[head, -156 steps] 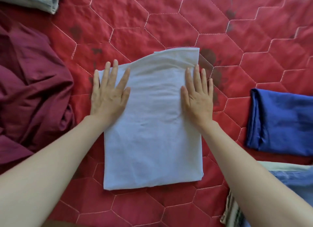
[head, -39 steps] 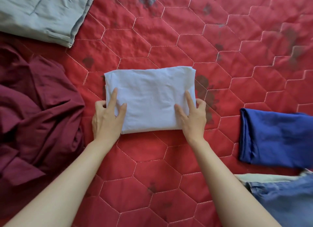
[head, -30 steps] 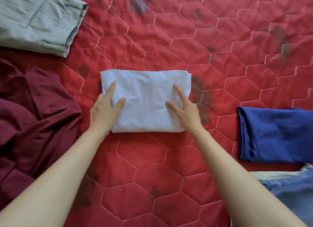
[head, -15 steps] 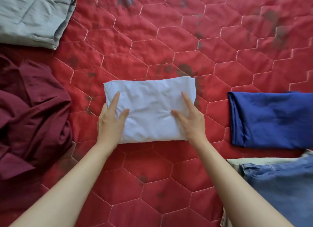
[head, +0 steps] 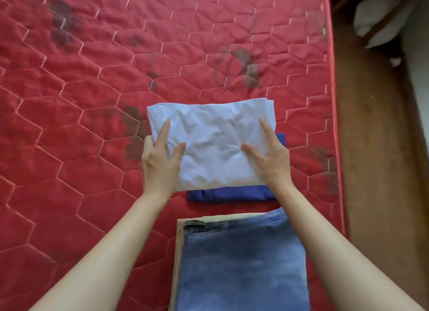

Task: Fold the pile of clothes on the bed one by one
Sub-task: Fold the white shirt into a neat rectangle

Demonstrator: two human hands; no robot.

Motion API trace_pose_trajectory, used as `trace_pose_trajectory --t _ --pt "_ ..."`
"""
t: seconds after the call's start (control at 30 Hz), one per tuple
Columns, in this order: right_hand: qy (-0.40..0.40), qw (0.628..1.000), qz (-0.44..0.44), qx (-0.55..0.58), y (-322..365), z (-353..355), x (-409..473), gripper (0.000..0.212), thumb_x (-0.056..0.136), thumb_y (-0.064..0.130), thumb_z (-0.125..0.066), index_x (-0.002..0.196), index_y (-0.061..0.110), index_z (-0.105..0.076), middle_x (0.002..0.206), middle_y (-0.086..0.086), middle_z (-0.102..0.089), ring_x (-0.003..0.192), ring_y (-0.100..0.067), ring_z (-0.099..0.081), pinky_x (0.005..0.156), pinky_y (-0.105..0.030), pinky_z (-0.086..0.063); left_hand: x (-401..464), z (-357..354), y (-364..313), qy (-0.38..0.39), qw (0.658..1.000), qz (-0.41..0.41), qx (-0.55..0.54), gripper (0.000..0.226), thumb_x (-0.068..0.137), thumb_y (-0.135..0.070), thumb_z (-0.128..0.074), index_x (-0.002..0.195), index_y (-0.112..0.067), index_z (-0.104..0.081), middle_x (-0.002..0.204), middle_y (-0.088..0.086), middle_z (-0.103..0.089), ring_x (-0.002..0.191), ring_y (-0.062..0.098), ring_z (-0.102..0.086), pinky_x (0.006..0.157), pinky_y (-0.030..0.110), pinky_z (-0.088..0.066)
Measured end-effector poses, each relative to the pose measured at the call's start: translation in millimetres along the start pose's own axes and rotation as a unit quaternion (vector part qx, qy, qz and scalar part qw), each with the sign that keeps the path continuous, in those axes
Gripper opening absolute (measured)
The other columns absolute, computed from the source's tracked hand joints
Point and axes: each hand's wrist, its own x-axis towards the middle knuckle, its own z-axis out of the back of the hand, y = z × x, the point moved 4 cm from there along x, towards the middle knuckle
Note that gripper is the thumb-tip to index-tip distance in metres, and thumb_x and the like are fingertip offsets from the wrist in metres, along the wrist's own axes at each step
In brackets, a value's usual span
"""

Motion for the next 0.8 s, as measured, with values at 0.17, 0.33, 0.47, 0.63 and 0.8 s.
trace_pose_trajectory --t 0.17,0.33,0.47,0.63,0.8 --pt "-0.009 1.000 0.000 -0.007 -60.4 38.1 5.1 0.072 0.081 0.040 -0.075 0.144 0.036 -0.040 0.121 0.006 -0.066 0.103 -0.015 -0.061 0.083 -0.016 -0.039 -24.8 -60.7 -20.9 0.012 1.000 -0.012 0.018 0.060 0.090 -0.030 -0.064 0.145 -0.025 -0.041 0.093 0.005 -0.040 0.079 0.018 -0.043 0.074 0.021 -0.029" --pt "0.035 0.999 -0.036 0.009 -117.8 20.7 1.3 0.072 0.082 0.036 -0.074 0.145 0.035 -0.039 0.131 0.005 -0.061 0.115 -0.015 -0.058 0.095 -0.024 -0.042 -40.8 -98.8 10.8 0.040 0.997 0.024 0.053 0.062 0.090 -0.037 -0.063 0.146 -0.026 -0.039 0.103 0.004 -0.044 0.086 0.015 -0.045 0.079 0.028 -0.035" --pt "0.049 0.998 -0.041 -0.010 -141.9 4.7 0.8 0.071 0.082 0.040 -0.072 0.145 0.034 -0.039 0.136 0.007 -0.058 0.118 -0.019 -0.057 0.093 -0.027 -0.039 -50.6 -109.0 37.0 0.057 0.994 0.043 0.086 0.062 0.090 -0.040 -0.061 0.146 -0.025 -0.039 0.104 -0.001 -0.041 0.083 0.000 -0.037 0.080 0.023 -0.030" --pt "0.019 0.999 -0.038 0.005 -143.3 3.8 1.6 0.071 0.082 0.042 -0.073 0.145 0.033 -0.040 0.133 0.005 -0.060 0.114 -0.020 -0.059 0.089 -0.027 -0.040 -48.0 -110.5 30.7 0.038 0.996 0.000 0.087 0.059 0.090 -0.034 -0.062 0.143 -0.015 -0.043 0.101 0.003 -0.042 0.080 -0.003 -0.035 0.075 0.012 -0.027" --pt "0.023 0.999 -0.042 0.015 -142.6 3.1 2.2 0.071 0.084 0.041 -0.071 0.146 0.034 -0.037 0.140 0.007 -0.053 0.119 -0.015 -0.054 0.088 -0.020 -0.037 -42.8 -109.6 28.0 0.038 0.995 -0.020 0.090 0.057 0.092 -0.033 -0.061 0.143 -0.014 -0.044 0.103 0.005 -0.042 0.083 0.001 -0.039 0.077 0.012 -0.029"
